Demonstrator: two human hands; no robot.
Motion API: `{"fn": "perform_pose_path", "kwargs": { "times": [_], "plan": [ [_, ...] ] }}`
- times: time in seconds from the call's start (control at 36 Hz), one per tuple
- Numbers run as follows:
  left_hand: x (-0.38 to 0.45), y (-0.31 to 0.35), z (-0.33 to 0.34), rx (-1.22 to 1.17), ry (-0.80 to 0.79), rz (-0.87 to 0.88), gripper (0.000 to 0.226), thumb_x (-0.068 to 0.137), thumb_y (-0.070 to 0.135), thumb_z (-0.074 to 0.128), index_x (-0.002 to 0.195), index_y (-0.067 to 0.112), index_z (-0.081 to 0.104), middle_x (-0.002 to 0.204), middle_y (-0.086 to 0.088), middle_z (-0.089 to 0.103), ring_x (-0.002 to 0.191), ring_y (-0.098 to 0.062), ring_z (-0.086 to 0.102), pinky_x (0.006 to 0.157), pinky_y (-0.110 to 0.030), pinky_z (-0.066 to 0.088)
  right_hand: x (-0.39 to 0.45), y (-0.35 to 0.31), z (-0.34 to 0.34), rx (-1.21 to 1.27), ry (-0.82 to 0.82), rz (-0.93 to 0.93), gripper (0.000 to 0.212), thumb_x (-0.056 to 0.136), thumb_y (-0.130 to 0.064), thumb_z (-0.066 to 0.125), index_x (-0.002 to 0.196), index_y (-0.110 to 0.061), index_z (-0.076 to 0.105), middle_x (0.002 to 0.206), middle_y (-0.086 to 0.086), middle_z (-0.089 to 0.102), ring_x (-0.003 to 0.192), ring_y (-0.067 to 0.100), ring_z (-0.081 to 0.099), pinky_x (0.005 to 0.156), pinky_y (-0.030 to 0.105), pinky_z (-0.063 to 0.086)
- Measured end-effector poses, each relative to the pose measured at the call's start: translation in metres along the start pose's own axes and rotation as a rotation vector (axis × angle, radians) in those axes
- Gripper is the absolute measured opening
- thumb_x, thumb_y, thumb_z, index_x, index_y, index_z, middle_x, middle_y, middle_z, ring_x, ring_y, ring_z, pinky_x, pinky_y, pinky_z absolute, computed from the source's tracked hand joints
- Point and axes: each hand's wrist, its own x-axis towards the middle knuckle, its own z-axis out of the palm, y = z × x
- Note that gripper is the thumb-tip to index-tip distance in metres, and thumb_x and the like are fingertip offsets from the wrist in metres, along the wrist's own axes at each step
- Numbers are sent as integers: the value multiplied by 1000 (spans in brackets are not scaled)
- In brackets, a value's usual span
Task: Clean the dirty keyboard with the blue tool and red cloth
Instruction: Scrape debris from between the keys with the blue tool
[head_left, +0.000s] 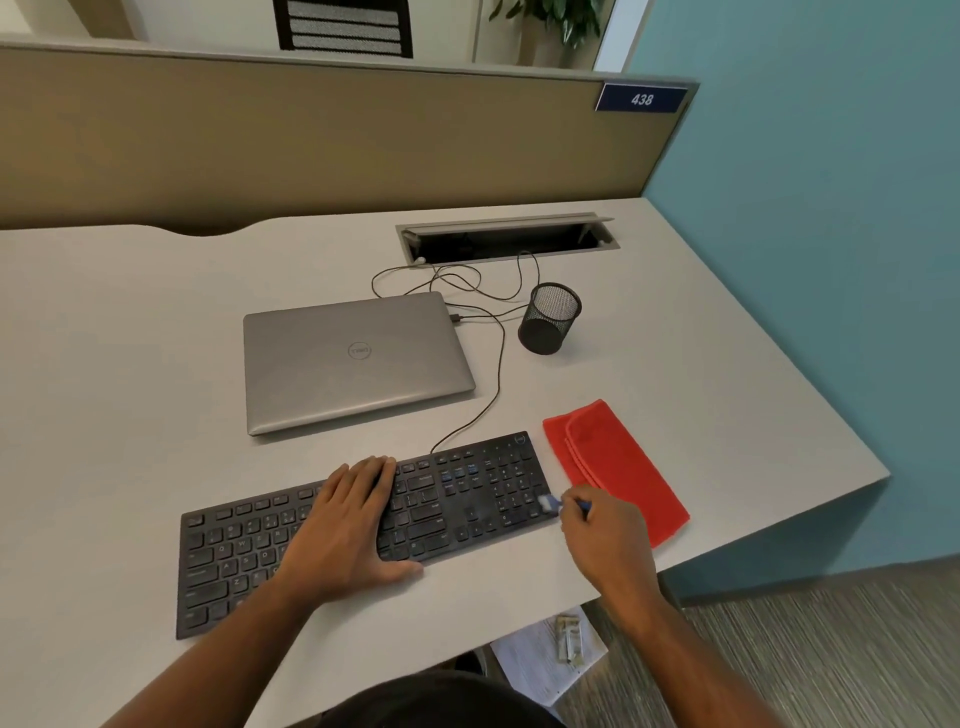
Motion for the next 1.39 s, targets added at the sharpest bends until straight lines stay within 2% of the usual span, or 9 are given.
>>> {"fn": "perform_pose_path", "kwargs": {
  "times": [0.11,0.31,0.47,0.69,0.83,1.0,1.19,1.31,1.39],
  "plan": [
    [0,0,0,0,-9,-3,134,70,103,41,165,13,14,169,-9,24,155,-26,20,125,-31,-15,-1,-1,6,124,-84,-31,21,101,-24,56,106,-39,70,74,-17,67,61,5,59,52,16,44],
    [0,0,0,-5,-24,-8,134,69,103,42,164,12,19,167,-11,29,153,-27,26,125,-31,-11,-13,7,9,-18,-117,-45,19,99,-25,54,90,-27,70,70,-10,65,63,11,59,56,22,47],
    [1,-1,1,0,-8,-3,134,69,103,41,166,14,13,170,-8,22,156,-26,19,125,-32,-13,-19,9,21,58,-190,-88,28,101,-26,54,124,-29,70,99,-19,69,83,-4,63,67,11,49],
    [2,-3,4,16,-15,0,135,68,103,39,166,14,9,171,-7,18,158,-24,15,126,-36,-9,-3,30,3,72,78,32,19,99,-21,58,83,-21,69,70,-7,66,66,18,64,61,36,54],
    [2,-4,5,18,-20,1,135,69,104,40,165,12,15,169,-10,24,155,-27,23,126,-35,-7,22,10,-6,262,13,-4,20,99,-15,60,106,-27,75,89,-18,72,81,-3,69,68,13,52],
    [2,-4,5,7,-20,0,137,68,105,38,166,14,9,171,-9,18,157,-27,16,125,-35,-12,37,7,-6,26,-144,-24,21,100,-23,56,106,-26,76,85,-8,72,76,12,66,73,34,58],
    [2,-4,5,-2,1,1,136,68,104,39,165,13,13,169,-10,23,156,-28,21,125,-32,-14,19,24,-19,-203,-229,-54,20,94,-28,62,75,-30,68,66,-12,65,65,10,62,62,26,51],
    [2,-3,5,-4,1,2,136,68,104,39,166,13,12,170,-9,22,156,-28,19,125,-32,-14,17,21,-19,-25,-63,-61,17,96,-29,63,86,-22,75,73,-4,70,68,18,64,64,35,53],
    [1,-3,5,-4,2,-1,136,68,104,40,166,14,11,170,-8,20,156,-26,17,125,-32,-15,14,16,-11,29,-76,-81,19,99,-25,59,102,-32,76,73,-8,69,62,11,60,54,24,46]
  ]
}}
